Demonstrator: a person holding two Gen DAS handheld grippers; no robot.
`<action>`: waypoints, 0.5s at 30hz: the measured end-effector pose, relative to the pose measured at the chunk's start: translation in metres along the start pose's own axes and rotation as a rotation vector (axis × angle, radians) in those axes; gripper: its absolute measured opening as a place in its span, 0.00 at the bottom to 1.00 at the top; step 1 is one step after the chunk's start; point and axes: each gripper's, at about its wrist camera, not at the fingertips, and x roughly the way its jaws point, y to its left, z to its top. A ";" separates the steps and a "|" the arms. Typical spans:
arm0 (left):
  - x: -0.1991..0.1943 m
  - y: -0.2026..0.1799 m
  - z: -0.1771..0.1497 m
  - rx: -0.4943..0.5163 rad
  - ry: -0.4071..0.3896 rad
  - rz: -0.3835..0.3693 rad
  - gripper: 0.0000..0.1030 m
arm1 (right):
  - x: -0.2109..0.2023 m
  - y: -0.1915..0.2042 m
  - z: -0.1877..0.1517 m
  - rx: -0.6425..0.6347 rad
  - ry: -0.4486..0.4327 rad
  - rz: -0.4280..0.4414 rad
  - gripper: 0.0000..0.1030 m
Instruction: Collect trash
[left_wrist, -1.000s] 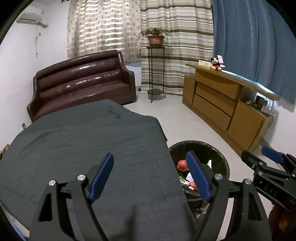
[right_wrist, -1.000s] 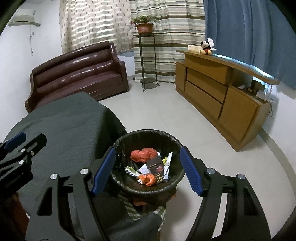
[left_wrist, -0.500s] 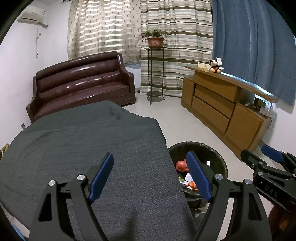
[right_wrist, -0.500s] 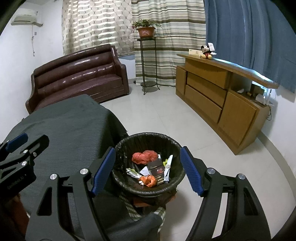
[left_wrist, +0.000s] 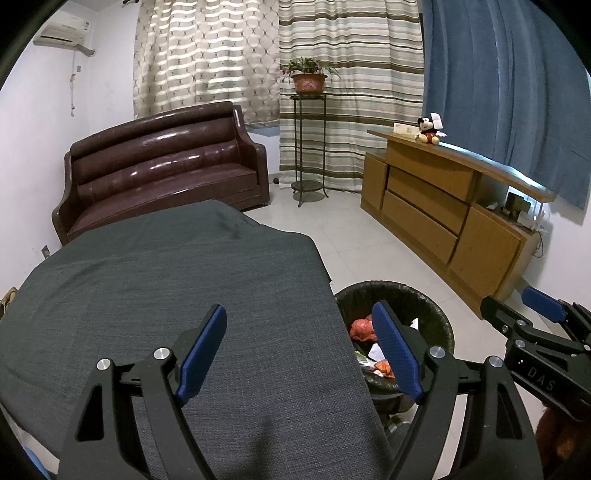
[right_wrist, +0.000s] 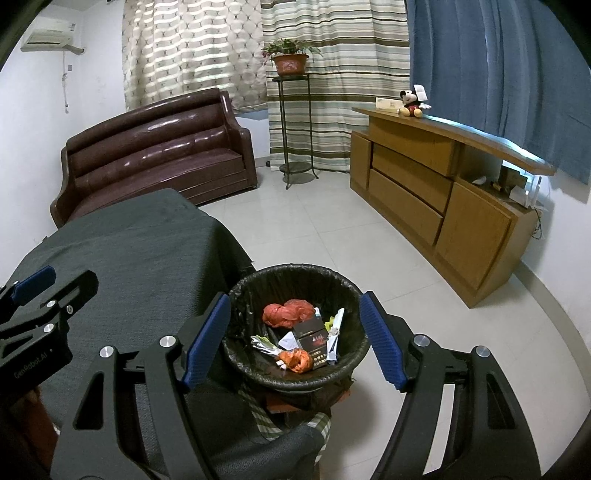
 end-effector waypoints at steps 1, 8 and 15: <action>-0.001 -0.001 0.000 -0.001 0.000 -0.001 0.76 | 0.000 0.000 0.000 0.001 0.000 0.000 0.69; 0.000 -0.001 -0.001 0.001 0.002 -0.001 0.76 | 0.000 -0.001 0.000 0.000 0.000 0.000 0.69; 0.000 -0.003 -0.002 0.002 0.005 -0.003 0.76 | 0.000 -0.001 0.000 0.000 0.000 0.000 0.69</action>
